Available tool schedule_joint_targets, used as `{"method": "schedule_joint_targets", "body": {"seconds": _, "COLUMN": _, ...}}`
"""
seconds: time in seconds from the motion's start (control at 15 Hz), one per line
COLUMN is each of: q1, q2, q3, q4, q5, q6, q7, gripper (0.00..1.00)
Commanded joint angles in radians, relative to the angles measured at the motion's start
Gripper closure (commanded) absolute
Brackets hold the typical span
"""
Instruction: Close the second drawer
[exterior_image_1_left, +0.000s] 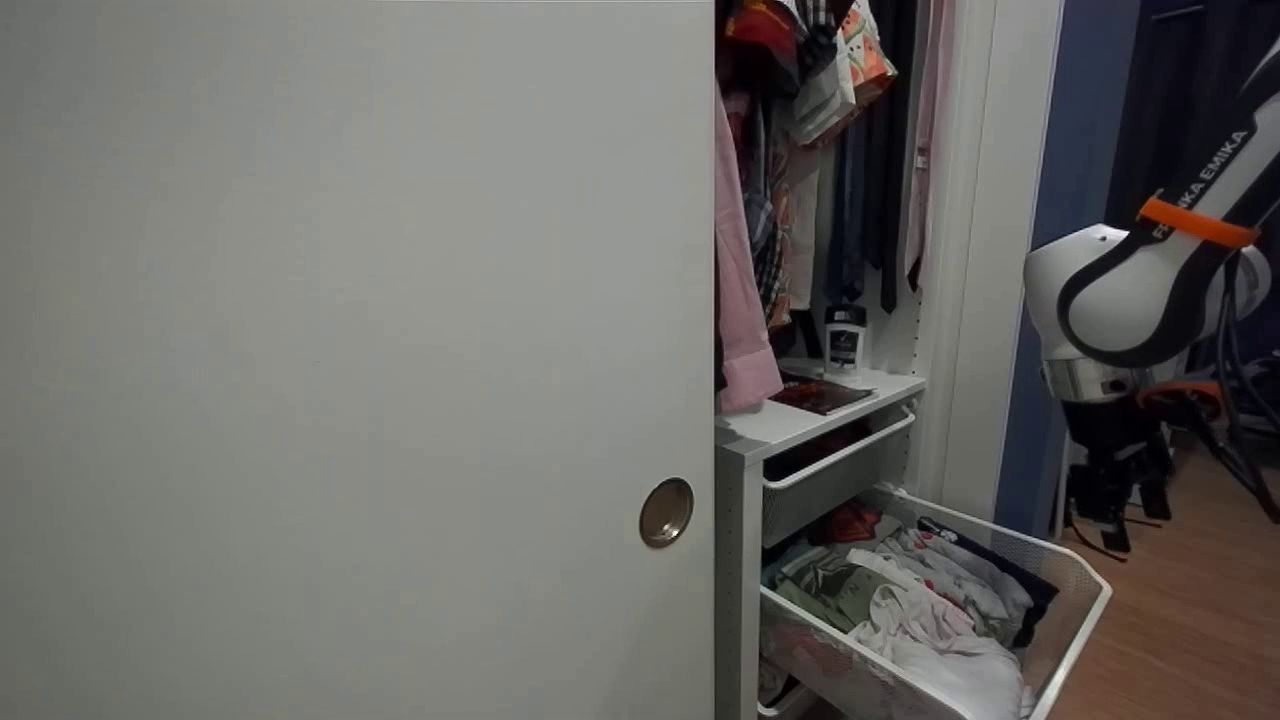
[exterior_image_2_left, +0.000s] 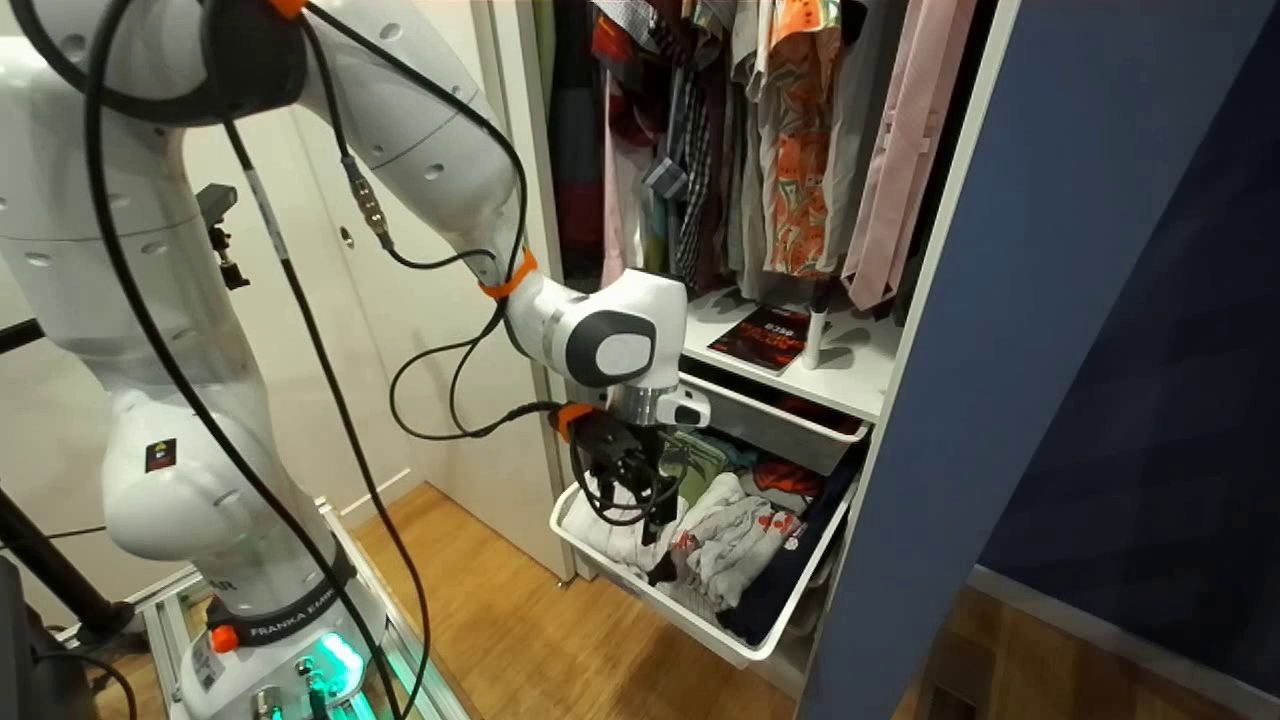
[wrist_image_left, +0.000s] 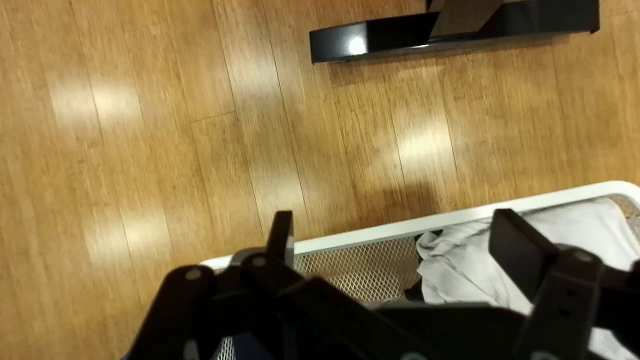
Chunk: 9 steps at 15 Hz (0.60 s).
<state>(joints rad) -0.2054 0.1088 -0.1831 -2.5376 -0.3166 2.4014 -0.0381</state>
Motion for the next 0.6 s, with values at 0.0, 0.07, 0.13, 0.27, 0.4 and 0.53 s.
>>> {"method": "schedule_joint_targets", "body": {"seconds": 0.0, "q1": -0.001, "q2": 0.090, "q3": -0.024, "q4": 0.029, "q5": -0.002, "q6": 0.050, "q7": 0.004, "gripper": 0.00}}
{"method": "schedule_joint_targets", "body": {"seconds": 0.07, "q1": 0.008, "q2": 0.046, "q3": -0.022, "q4": 0.004, "q5": 0.003, "q6": 0.033, "q7": -0.003, "gripper": 0.00}}
{"method": "schedule_joint_targets", "body": {"seconds": 0.13, "q1": 0.008, "q2": 0.061, "q3": -0.025, "q4": 0.006, "q5": 0.003, "q6": 0.036, "q7": -0.003, "gripper": 0.00}}
{"method": "schedule_joint_targets", "body": {"seconds": 0.27, "q1": 0.010, "q2": 0.063, "q3": -0.025, "q4": 0.006, "q5": 0.003, "q6": 0.036, "q7": -0.003, "gripper": 0.00}}
{"method": "schedule_joint_targets", "body": {"seconds": 0.4, "q1": 0.011, "q2": 0.060, "q3": -0.025, "q4": 0.007, "q5": 0.003, "q6": 0.036, "q7": -0.003, "gripper": 0.00}}
{"method": "schedule_joint_targets", "body": {"seconds": 0.53, "q1": 0.011, "q2": 0.060, "q3": -0.025, "q4": 0.007, "q5": 0.003, "q6": 0.036, "q7": -0.003, "gripper": 0.00}}
